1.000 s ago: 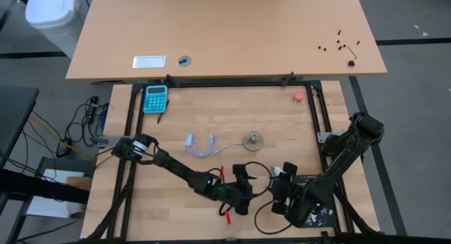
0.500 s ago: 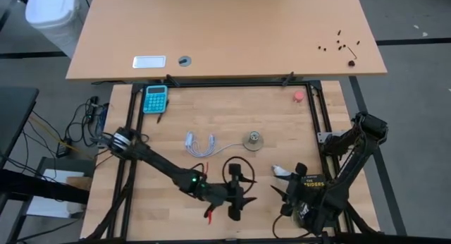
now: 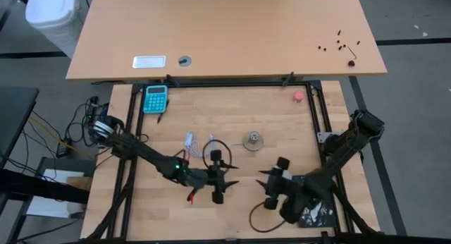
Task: Screw lightbulb
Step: Return to Home Position
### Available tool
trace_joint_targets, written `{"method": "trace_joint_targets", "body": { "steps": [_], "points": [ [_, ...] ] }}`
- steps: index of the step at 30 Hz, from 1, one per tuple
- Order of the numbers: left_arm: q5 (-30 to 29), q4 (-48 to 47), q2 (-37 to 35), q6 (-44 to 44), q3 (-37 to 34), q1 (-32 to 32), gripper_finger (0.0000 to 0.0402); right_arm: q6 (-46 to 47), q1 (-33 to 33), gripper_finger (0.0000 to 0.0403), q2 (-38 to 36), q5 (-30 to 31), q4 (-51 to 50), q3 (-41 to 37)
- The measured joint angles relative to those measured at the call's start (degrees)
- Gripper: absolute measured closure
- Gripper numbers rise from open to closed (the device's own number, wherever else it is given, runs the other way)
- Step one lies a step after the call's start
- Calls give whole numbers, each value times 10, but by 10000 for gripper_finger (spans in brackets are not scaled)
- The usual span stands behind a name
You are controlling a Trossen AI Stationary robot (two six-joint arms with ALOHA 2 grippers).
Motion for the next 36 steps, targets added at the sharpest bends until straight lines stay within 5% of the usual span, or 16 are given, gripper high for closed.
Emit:
{"method": "trace_joint_targets", "body": {
  "steps": [10, 15, 20, 24, 36],
  "points": [
    [7, 40, -97, -9, -120, 5, 170, -356, -68, 243, -23, -119, 301, 0],
    [50, 102, -145, -20, -190, 5, 170, -454, -117, 244, -57, -308, 372, 0],
    [78, 120, -186, -32, -235, 5, 170, -470, -167, 245, -102, -465, 342, 0],
    [118, 121, -209, -44, -260, 7, 170, -486, -175, 245, -159, -476, 333, -48],
    [269, 179, -244, -173, -384, 20, 178, -416, -172, 248, -450, -495, 467, -351]
  ]
}}
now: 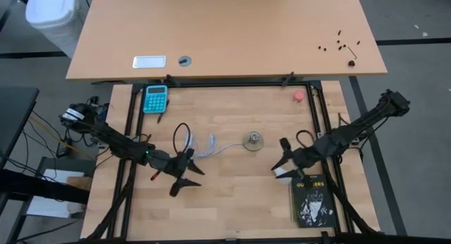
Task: Screw lightbulb
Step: Return to Home Position
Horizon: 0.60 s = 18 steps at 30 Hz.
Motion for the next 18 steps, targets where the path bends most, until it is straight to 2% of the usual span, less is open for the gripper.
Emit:
{"method": "trace_joint_targets", "body": {
  "steps": [5, 9, 14, 18],
  "points": [
    [102, 91, -1, -57, -51, 0, 201, 6, 4, 248, -99, -31, 3, -55],
    [154, 208, 0, -71, -97, 0, 230, 2, 10, 249, -155, -41, -5, -72],
    [155, 292, 0, -69, -147, 0, 257, 2, 12, 249, -192, -40, -41, -73],
    [122, 290, 0, -75, -175, 0, 262, 0, 8, 249, -192, -14, -39, -73]
  ]
}}
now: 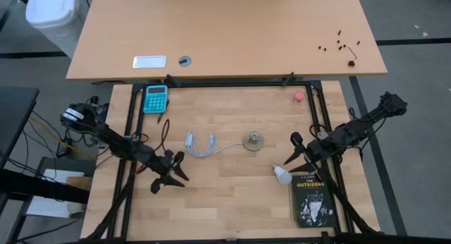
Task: Screw lightbulb
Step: Return to Home Position
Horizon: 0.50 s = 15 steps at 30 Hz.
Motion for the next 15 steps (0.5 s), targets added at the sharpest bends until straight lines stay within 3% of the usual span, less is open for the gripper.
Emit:
{"method": "trace_joint_targets", "body": {
  "steps": [6, 15],
  "points": [
    [0, -18, 0, -78, -20, -2, 262, 0, -2, 248, 6, 7, 2, 0],
    [0, -20, 0, -83, -20, -2, 262, 0, -3, 248, 8, 8, 6, 0]
  ]
}}
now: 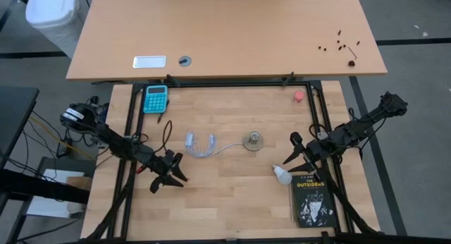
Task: Screw lightbulb
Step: Return to Home Position
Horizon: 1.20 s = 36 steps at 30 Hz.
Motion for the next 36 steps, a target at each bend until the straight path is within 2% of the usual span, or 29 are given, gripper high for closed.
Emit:
{"method": "trace_joint_targets", "body": {
  "steps": [8, 12, 26, 31, 36],
  "points": [
    [-1, -3, -11, 0, -1, 0, 262, 0, 0, 249, 0, 0, 0, 0],
    [-2, -18, -39, 0, -2, 0, 262, 0, 0, 250, 0, 1, 0, 0],
    [-3, -242, -224, 0, -2, 0, 262, 0, 0, 249, -22, 1, 3, -21],
    [-3, -370, -307, 0, -2, 0, 262, 0, 0, 248, -52, 1, 4, -100],
    [-3, -479, -356, 0, -2, 0, 262, 0, 0, 247, -63, 0, 3, -184]
  ]
}}
